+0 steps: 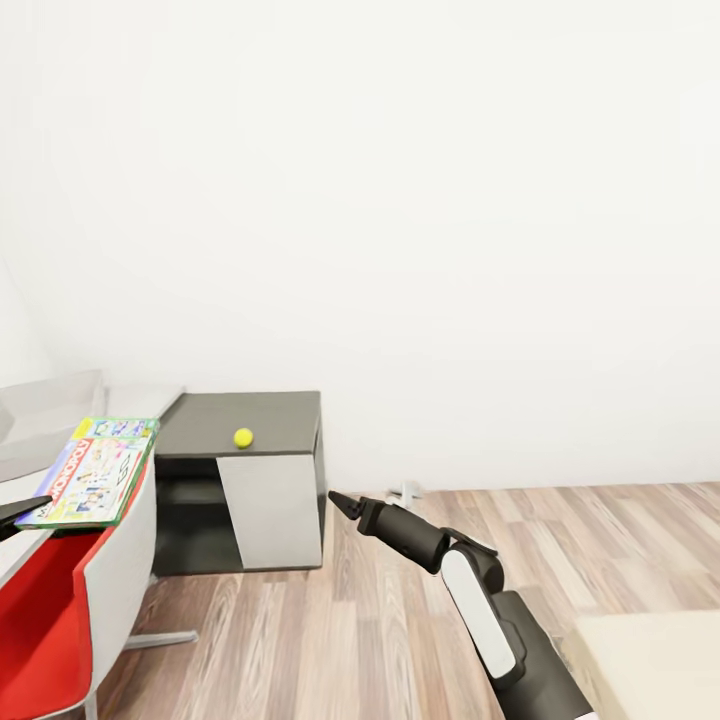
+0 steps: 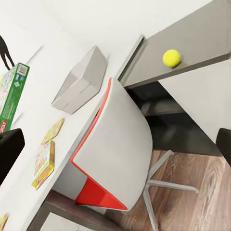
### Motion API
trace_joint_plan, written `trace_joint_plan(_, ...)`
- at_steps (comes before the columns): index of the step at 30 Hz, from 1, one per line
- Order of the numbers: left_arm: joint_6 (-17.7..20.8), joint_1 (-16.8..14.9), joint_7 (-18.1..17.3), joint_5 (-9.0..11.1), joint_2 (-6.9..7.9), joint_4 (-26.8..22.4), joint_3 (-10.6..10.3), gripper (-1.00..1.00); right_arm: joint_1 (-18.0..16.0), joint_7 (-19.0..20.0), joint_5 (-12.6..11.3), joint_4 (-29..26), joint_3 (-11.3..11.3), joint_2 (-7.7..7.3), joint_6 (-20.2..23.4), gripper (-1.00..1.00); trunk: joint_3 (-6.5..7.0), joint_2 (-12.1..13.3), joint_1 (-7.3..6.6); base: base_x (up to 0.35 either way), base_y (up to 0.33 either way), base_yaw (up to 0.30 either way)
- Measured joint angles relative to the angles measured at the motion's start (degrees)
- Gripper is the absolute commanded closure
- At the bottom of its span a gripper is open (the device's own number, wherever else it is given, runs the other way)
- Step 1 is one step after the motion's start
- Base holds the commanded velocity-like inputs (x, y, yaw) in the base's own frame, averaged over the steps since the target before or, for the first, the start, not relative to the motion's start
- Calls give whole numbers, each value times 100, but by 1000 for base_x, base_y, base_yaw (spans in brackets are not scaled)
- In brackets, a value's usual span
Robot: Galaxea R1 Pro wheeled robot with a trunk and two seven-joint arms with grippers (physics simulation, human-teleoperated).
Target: Put all the toys in the child's room - the three board games (two on the bed and one on the table), the two jigsaw puzzles on the table, and the tennis ball on the table - inside the toy box on the table in the child's room.
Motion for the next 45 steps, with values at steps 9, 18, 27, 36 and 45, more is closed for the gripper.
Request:
trace_joint_plan(9, -1, -1, -2, 25, 0, -1, -1, 100, 1, -12, 7, -8, 1, 52, 6, -100, 0, 0, 3, 42, -24, 273)
trace_joint_plan(18, -2, -3, -1, 31, -15, -1, 0, 100, -431, -996, -131, -169, 266, 362, 1753, -100, 0, 1, 3, 1, 0, 88)
trace_joint_plan(27, -2, -3, -1, 15, -25, -1, 3, 100, -508, -1493, -162, -242, 297, 359, 1781, -100, 0, 1, 3, 0, 0, 2)
trace_joint_plan(36, -1, -1, -1, 6, -31, -2, 4, 100, -511, -1498, -164, -245, 308, 351, 1572, -100, 0, 0, 0, 144, 0, 190)
trace_joint_plan(45, -2, 0, 1, 13, -49, 0, 4, 100, -511, -1495, -166, -249, 312, 349, 1565, -100, 0, 0, 0, 253, -129, 290)
